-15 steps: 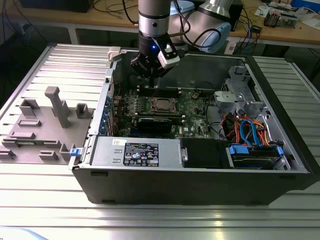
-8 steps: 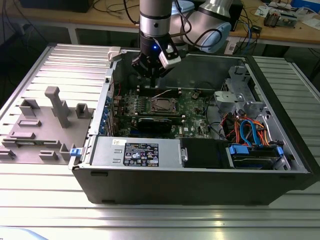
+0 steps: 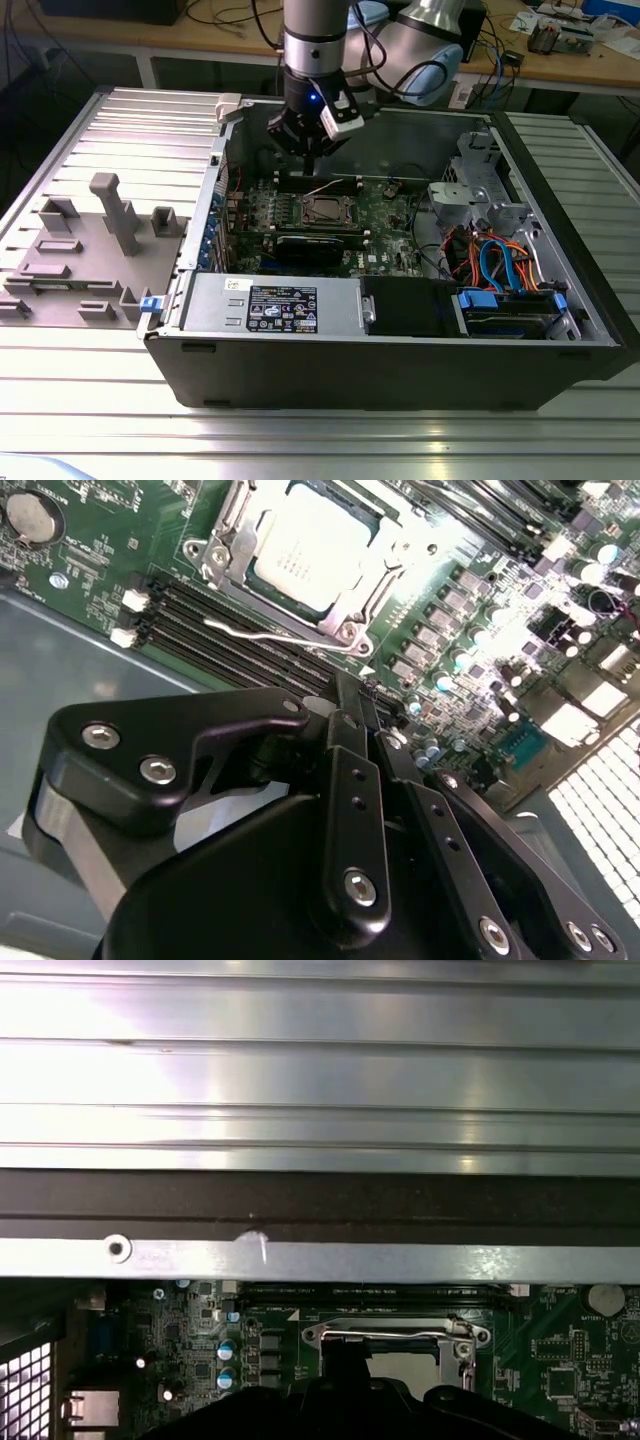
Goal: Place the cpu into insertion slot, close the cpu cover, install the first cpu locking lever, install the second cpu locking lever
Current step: 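Install the first cpu locking lever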
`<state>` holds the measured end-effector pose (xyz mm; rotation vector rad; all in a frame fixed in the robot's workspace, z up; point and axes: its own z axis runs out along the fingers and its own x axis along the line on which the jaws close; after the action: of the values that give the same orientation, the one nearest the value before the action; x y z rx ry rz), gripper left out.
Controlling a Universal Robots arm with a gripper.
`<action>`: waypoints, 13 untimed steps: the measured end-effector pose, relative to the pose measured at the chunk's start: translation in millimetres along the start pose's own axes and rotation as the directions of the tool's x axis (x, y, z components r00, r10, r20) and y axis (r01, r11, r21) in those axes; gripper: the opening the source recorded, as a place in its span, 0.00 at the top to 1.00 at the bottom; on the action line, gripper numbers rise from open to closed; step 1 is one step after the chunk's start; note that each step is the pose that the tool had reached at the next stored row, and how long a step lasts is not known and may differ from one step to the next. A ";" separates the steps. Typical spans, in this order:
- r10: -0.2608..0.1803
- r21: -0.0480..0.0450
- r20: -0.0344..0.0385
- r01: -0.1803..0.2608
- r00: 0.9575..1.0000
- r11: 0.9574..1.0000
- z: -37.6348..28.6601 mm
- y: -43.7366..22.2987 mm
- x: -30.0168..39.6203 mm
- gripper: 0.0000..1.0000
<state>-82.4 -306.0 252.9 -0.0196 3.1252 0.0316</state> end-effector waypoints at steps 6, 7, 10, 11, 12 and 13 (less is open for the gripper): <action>0.000 0.000 0.000 0.000 1.000 1.000 4.6 0.7 -4.3 0.89; -0.001 0.000 0.000 0.001 1.000 1.000 5.7 0.9 -4.6 0.89; -0.008 0.000 0.000 0.008 1.000 1.000 8.0 1.4 -6.5 0.89; -0.008 0.000 0.000 0.008 1.000 1.000 8.5 1.5 -7.7 0.89; -0.008 0.000 0.000 0.008 1.000 1.000 9.1 1.5 -9.2 0.89; -0.008 0.000 0.000 0.008 1.000 1.000 9.5 1.7 -10.1 0.89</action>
<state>-72.1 -304.1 243.6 -0.0320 3.1250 0.0316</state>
